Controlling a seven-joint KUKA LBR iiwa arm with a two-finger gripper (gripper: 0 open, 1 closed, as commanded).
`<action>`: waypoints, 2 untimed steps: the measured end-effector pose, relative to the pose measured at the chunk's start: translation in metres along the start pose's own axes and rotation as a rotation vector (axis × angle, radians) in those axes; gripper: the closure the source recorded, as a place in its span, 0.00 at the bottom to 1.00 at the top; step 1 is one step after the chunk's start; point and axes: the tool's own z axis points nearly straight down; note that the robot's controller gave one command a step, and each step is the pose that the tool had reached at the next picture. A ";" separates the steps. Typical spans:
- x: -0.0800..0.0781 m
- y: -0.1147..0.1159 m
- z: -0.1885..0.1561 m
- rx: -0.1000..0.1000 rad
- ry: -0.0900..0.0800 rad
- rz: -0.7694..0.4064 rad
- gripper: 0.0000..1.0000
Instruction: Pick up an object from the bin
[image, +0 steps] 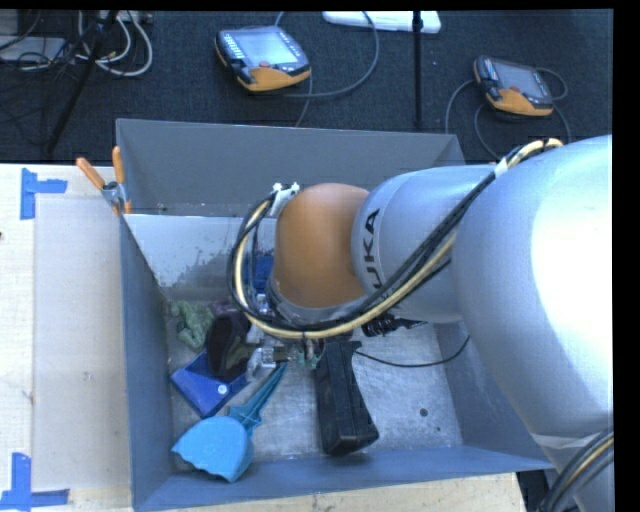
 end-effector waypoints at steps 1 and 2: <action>0.005 -0.001 -0.003 -0.005 -0.005 0.000 1.00; 0.005 -0.001 -0.003 -0.005 -0.005 0.000 1.00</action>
Offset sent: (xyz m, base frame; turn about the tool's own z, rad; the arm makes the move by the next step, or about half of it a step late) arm 0.0000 0.0000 0.0000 0.0000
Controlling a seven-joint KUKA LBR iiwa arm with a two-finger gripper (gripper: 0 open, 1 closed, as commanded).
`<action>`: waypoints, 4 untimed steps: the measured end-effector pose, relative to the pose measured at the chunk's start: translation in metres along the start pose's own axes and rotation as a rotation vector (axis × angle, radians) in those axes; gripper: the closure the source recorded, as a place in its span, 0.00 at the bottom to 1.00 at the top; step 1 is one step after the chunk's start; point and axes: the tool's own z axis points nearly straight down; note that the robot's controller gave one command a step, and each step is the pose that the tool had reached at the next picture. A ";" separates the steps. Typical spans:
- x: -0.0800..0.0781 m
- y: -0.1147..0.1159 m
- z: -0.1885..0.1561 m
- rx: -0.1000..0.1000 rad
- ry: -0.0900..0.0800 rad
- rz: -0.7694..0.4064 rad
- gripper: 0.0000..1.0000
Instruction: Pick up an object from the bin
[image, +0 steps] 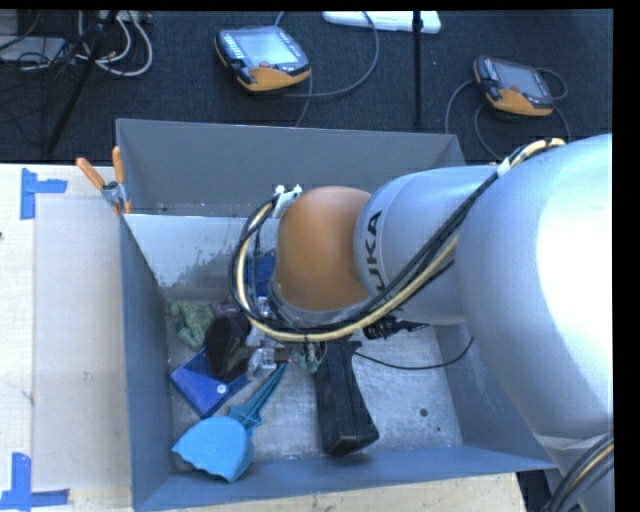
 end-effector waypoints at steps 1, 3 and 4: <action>0.011 0.003 -0.022 0.004 0.013 -0.016 1.00; 0.005 0.016 -0.065 0.003 0.021 -0.012 1.00; -0.016 0.059 -0.077 0.006 0.026 -0.107 1.00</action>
Offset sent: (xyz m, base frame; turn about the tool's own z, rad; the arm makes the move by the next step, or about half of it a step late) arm -0.0030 0.0168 0.0575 -0.0202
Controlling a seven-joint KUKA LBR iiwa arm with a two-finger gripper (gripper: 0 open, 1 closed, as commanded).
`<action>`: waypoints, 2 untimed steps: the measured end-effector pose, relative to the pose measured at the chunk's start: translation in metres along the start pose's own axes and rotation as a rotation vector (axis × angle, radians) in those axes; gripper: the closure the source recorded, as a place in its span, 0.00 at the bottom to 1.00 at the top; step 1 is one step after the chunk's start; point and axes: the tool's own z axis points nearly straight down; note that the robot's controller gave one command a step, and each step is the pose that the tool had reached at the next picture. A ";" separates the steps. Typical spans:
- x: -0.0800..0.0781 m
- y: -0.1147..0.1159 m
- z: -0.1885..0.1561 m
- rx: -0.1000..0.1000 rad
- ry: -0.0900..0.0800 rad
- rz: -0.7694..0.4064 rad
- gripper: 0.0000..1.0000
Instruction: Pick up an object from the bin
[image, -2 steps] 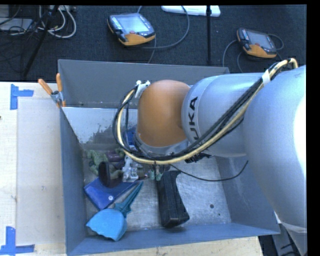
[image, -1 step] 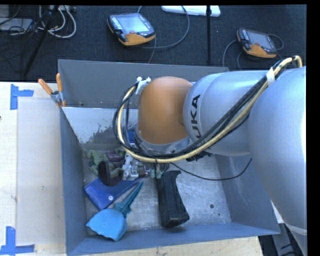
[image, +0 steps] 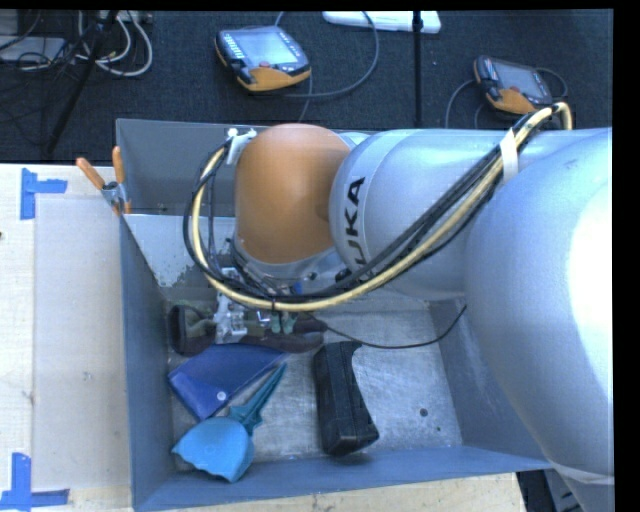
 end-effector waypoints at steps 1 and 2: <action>-0.010 -0.039 0.000 -0.003 0.000 0.429 1.00; -0.010 -0.039 0.000 -0.003 0.000 0.428 1.00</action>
Offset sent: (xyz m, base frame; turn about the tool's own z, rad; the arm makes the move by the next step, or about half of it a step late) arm 0.0000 0.0000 0.0000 0.0000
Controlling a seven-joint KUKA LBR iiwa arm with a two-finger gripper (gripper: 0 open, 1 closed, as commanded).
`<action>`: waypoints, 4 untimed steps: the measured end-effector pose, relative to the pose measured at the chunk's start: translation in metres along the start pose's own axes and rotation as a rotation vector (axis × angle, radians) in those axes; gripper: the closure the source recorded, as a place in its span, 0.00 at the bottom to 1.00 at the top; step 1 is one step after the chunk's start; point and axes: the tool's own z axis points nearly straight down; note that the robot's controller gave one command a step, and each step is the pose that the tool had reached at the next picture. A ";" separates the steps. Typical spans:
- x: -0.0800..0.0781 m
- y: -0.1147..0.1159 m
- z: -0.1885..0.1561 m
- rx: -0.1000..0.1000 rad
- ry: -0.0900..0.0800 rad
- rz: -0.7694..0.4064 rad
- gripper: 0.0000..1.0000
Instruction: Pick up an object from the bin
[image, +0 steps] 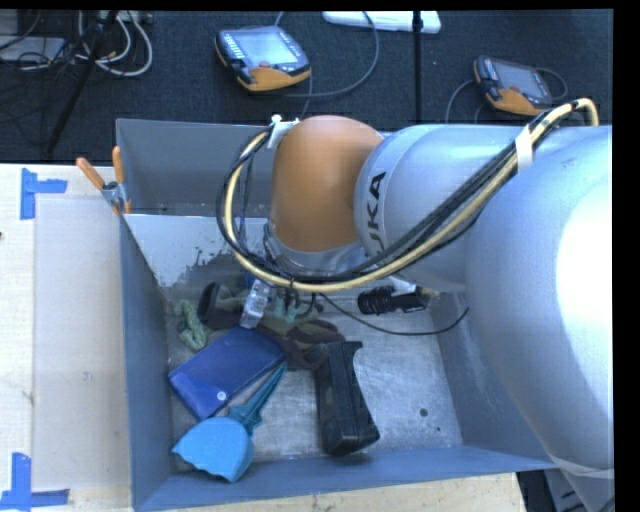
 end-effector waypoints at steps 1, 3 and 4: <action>-0.002 0.002 0.003 -0.002 0.000 0.015 1.00; -0.004 0.030 -0.134 -0.001 -0.003 0.067 1.00; -0.002 0.044 -0.098 -0.003 -0.005 -0.022 1.00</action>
Offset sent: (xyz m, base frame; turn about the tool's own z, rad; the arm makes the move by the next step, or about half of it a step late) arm 0.0149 0.0263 0.1345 0.0712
